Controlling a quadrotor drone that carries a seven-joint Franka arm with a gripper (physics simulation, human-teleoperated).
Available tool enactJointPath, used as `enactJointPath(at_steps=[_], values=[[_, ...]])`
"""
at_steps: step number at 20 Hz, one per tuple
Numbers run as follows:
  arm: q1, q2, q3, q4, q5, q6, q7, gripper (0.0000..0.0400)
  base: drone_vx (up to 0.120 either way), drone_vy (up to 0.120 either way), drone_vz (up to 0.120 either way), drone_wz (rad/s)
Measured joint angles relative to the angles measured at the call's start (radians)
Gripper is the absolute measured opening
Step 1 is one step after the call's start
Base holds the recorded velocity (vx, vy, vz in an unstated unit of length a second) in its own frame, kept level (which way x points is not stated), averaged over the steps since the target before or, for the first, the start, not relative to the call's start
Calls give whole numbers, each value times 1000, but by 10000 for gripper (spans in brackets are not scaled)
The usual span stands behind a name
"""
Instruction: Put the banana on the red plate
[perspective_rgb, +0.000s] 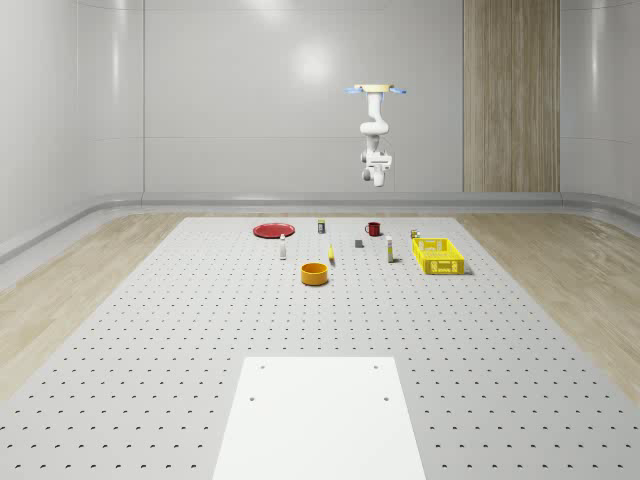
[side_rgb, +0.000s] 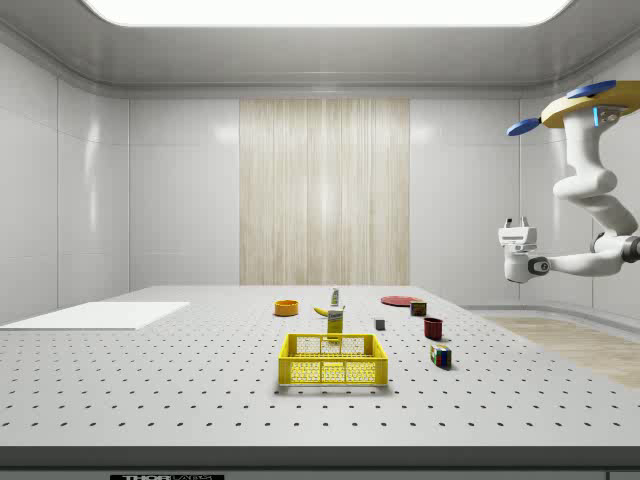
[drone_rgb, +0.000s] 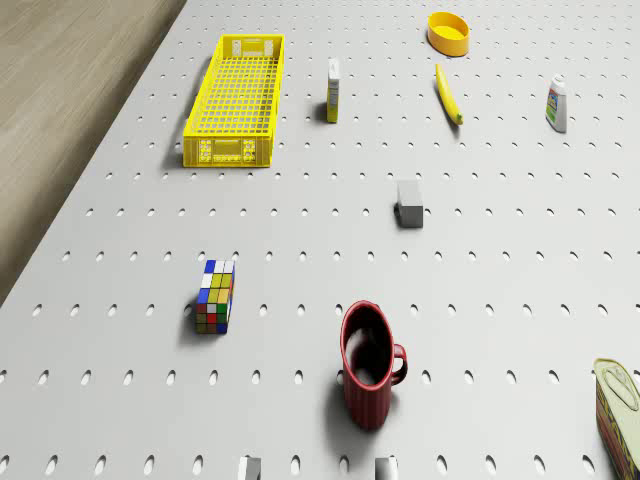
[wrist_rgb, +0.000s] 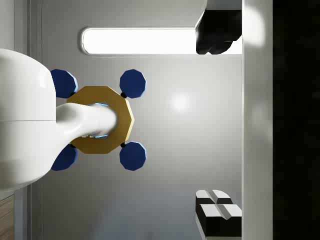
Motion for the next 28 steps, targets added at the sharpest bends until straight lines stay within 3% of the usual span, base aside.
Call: enactJointPath(at_steps=[6,12,18,28], values=[[-3,25,1,128,1,-98,-2,400,0,0,0,0],[-4,65,3,236,2,-162,-2,400,0,-33,0,0],[-6,82,3,283,2,-187,-3,400,0,-120,0,0],[-7,85,4,296,2,-189,-3,400,0,-120,0,0]])
